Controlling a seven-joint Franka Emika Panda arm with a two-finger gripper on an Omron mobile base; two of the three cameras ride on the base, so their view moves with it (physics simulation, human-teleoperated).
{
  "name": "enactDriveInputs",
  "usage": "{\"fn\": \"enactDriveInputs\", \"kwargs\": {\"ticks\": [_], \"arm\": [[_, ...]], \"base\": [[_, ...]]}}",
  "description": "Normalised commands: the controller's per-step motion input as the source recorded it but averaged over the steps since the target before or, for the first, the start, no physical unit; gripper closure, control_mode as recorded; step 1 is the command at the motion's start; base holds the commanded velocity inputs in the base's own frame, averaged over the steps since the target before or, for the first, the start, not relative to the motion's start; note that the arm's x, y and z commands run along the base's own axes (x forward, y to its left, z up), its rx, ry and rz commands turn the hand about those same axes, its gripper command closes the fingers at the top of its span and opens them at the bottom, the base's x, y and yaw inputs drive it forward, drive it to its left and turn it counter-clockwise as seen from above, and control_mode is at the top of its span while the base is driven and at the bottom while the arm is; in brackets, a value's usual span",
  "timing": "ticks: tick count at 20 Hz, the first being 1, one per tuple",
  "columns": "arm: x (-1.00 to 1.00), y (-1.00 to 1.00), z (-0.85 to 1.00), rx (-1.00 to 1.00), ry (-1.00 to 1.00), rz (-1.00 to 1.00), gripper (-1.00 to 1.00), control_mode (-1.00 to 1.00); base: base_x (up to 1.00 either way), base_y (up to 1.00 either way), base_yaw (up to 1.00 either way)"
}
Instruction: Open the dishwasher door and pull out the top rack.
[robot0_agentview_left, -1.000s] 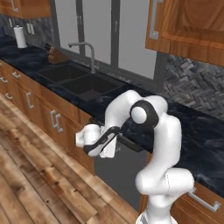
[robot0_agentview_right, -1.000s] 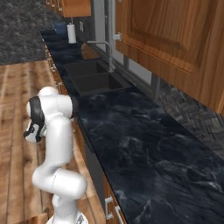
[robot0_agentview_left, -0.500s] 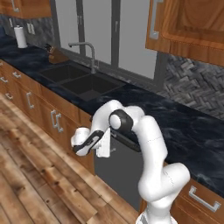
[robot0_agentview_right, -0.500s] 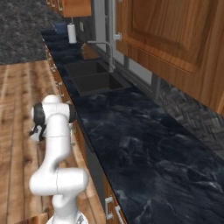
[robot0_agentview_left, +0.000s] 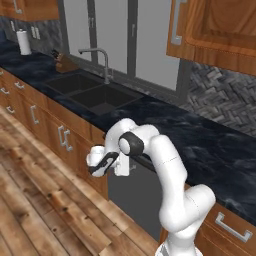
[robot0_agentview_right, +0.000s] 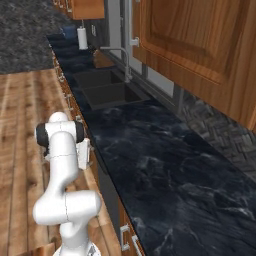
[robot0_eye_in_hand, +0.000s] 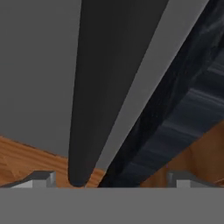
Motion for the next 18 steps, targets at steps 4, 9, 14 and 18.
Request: {"fn": "enactDriveInputs", "kwargs": {"ticks": [4, 9, 14, 18], "arm": [[0.38, -0.29, -0.25, 0.0, -0.14, 0.23, -1.0, -1.0], [0.51, -0.07, -0.34, 0.0, -0.06, 0.11, -1.0, -1.0], [0.42, -0.14, -0.12, 0.0, -0.01, 0.09, -1.0, -1.0], [0.23, -0.41, 0.0, 0.03, -0.04, 0.13, -1.0, -1.0]], "base": [[0.0, 0.0, 0.0], [0.0, 0.0, 0.0], [0.0, 0.0, 0.0], [0.0, 0.0, 0.0]]}}
